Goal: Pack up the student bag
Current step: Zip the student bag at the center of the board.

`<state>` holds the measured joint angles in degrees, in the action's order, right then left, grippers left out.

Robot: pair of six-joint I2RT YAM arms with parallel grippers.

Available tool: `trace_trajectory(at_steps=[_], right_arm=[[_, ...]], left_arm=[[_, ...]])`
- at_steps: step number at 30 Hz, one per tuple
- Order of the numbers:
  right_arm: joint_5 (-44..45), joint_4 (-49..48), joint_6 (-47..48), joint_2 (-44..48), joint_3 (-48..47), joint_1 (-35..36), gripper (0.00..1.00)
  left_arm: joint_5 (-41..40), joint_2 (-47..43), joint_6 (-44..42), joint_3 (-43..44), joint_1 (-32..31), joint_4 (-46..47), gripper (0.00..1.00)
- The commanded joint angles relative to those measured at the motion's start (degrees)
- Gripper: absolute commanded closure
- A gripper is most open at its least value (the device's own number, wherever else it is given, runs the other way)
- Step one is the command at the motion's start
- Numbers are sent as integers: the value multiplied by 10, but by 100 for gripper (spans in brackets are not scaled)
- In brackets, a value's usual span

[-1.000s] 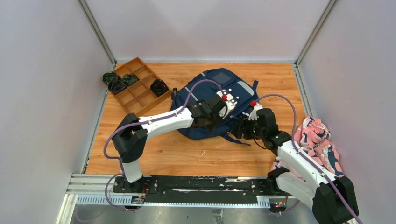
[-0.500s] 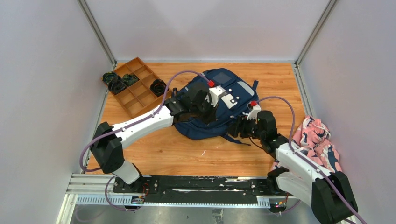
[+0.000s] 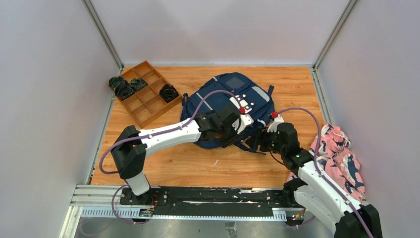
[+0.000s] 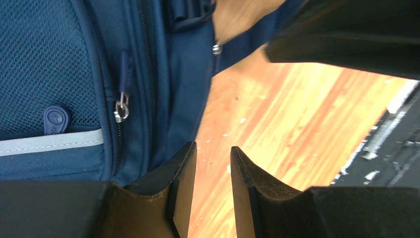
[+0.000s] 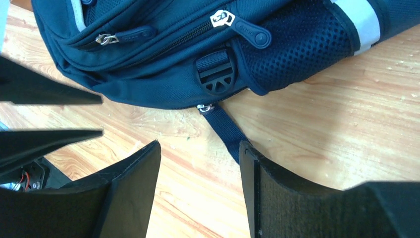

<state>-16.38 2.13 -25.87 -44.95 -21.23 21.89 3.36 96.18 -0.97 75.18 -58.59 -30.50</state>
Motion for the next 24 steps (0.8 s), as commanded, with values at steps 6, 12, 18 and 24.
trace_trajectory(at_steps=[6, 12, 18, 24], right_arm=[[28, 69, 5, 68, 15, 5, 36], [30, 80, 10, 62, 6, 6, 36], [26, 73, 10, 61, 12, 5, 36], [21, 69, 8, 60, 14, 5, 36]], left_arm=[[-68, 67, -30, 25, 1, -15, 63], [-111, 89, -24, 21, 1, -14, 66], [-180, 75, -7, 23, 1, -2, 74], [-178, 19, -19, -1, -13, 29, 67]])
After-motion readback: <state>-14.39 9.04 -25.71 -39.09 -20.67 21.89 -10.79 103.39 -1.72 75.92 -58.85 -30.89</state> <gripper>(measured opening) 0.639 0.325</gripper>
